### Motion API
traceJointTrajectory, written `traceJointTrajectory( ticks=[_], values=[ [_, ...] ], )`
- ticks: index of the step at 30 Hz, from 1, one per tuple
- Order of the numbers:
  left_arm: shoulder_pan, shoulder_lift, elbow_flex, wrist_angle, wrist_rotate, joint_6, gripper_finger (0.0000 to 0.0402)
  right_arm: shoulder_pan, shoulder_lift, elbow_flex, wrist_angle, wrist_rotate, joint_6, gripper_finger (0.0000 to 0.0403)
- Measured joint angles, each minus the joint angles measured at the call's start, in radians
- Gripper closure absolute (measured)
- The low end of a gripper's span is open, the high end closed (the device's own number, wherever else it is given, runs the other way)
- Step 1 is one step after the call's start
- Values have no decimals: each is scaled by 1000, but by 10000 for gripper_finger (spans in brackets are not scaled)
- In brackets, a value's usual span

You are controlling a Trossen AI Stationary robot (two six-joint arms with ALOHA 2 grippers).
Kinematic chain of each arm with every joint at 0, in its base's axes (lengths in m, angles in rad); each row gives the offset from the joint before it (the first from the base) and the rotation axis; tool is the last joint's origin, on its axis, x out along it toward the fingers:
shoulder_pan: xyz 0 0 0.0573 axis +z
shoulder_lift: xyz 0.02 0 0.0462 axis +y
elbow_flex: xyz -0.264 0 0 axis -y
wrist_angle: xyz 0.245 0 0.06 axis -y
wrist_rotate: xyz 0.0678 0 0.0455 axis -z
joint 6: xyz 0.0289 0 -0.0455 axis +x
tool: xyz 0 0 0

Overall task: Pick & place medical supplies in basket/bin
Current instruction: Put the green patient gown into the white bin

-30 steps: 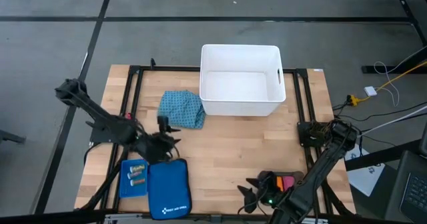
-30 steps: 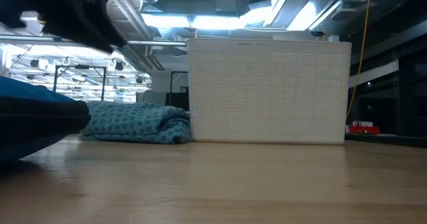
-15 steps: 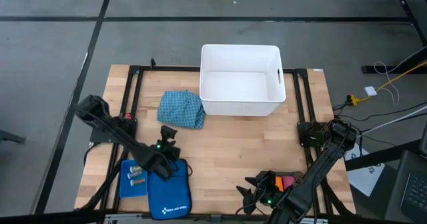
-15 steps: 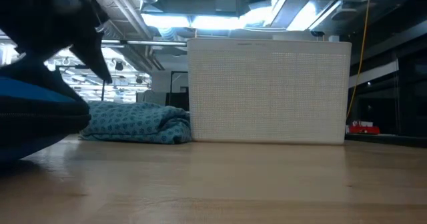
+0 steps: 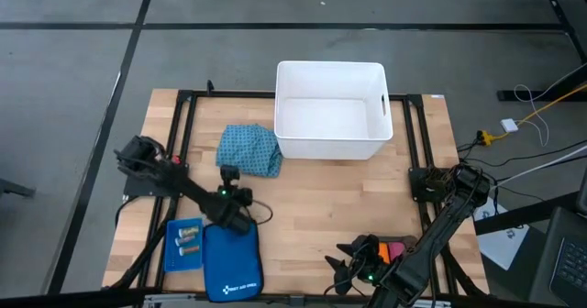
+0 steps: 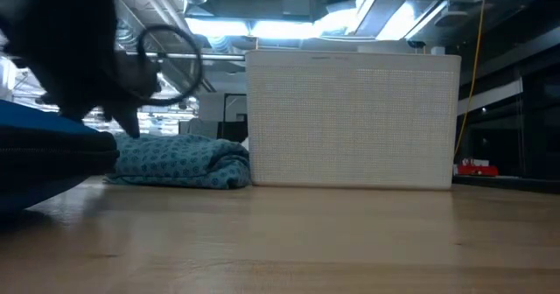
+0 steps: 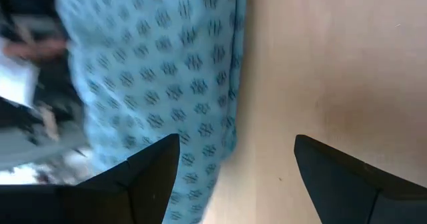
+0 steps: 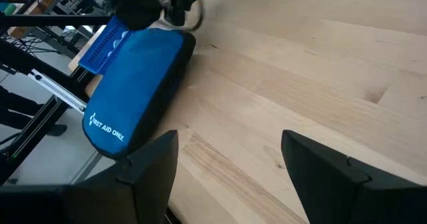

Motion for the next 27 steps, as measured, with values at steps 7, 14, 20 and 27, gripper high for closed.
traceJointTrajectory(
  ticks=[7,14,20,27],
  values=[
    [77,0,-32,80,27,85,106,1,0,0,3,-2,-9,137],
    [80,0,-34,111,-39,90,106,1,0,0,12,-17,-19,137],
    [99,32,-59,124,-8,54,106,1,0,0,25,-17,-20,137],
    [88,72,-96,141,-49,1,107,1,0,0,27,-17,-26,137]
  ],
)
